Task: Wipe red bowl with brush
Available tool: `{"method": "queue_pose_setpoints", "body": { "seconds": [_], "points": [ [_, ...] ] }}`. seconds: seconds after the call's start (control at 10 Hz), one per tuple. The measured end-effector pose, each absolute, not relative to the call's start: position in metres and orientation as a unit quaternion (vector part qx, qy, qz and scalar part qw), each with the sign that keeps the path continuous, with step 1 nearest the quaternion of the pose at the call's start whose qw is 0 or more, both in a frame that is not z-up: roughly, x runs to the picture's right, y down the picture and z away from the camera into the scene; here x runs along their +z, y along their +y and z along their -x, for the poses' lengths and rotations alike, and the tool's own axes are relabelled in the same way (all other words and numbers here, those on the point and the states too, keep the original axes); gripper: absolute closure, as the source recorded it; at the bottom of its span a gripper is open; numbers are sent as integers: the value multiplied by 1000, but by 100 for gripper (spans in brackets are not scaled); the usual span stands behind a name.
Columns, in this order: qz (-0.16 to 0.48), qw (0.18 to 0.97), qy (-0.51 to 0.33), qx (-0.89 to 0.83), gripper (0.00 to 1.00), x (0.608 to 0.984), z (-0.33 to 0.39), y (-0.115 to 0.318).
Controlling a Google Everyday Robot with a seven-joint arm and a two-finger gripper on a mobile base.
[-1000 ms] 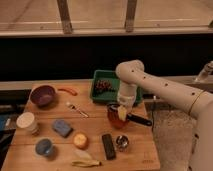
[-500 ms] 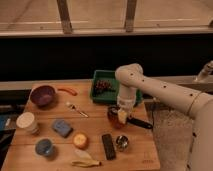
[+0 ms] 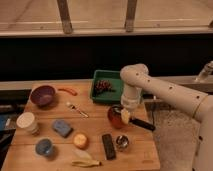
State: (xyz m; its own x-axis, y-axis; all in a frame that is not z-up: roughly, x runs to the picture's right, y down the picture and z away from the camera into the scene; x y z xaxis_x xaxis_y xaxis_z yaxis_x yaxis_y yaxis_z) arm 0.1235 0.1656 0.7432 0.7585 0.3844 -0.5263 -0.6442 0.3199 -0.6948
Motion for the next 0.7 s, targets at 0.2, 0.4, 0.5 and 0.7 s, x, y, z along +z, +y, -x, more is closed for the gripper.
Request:
{"method": "queue_pose_setpoints", "body": {
  "seconds": [0.2, 0.4, 0.5, 0.7],
  "points": [
    [486, 795, 124, 341, 100, 735, -141, 171],
    [487, 789, 115, 356, 100, 729, -156, 177],
    [488, 788, 112, 357, 100, 728, -157, 177],
    [491, 788, 105, 357, 100, 734, -150, 174]
  ]
}}
